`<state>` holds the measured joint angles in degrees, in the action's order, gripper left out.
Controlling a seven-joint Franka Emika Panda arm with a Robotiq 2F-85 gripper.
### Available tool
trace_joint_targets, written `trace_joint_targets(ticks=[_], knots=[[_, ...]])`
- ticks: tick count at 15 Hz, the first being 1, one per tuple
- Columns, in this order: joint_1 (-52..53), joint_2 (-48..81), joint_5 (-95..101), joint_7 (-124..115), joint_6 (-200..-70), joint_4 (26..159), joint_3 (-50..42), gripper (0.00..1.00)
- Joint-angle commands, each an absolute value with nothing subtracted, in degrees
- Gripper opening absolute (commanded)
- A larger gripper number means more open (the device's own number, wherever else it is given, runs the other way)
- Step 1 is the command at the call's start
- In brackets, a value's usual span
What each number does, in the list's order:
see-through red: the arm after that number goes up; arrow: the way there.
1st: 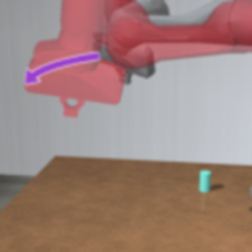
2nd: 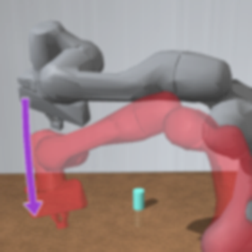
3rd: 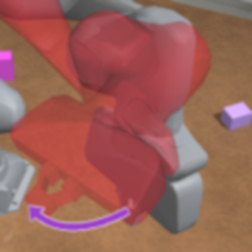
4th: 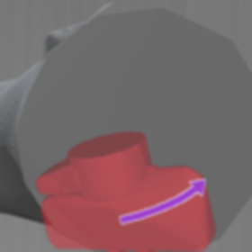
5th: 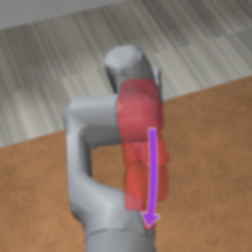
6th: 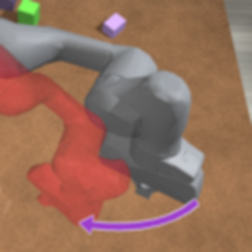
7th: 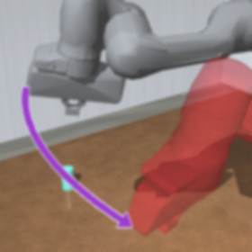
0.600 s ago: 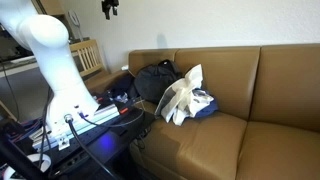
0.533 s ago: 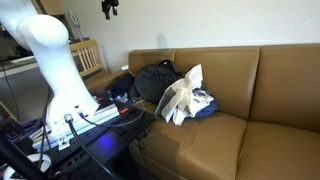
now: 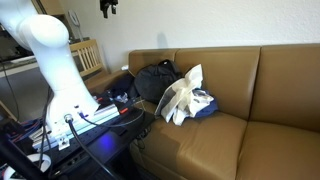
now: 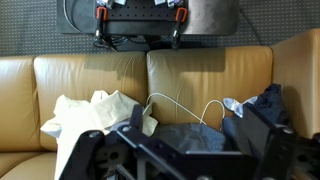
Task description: Place the black clothing on top of the clothing on the right
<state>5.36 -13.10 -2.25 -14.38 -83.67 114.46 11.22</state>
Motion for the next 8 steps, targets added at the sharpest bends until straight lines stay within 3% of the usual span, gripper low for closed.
trace_joint_targets(ticks=[1,8], knots=[[5.95,-13.01,-2.17,-14.46,-83.44,114.27,10.72,1.0],[8.51,-1.21,-4.7,-25.48,-114.54,123.3,13.48,1.0]])
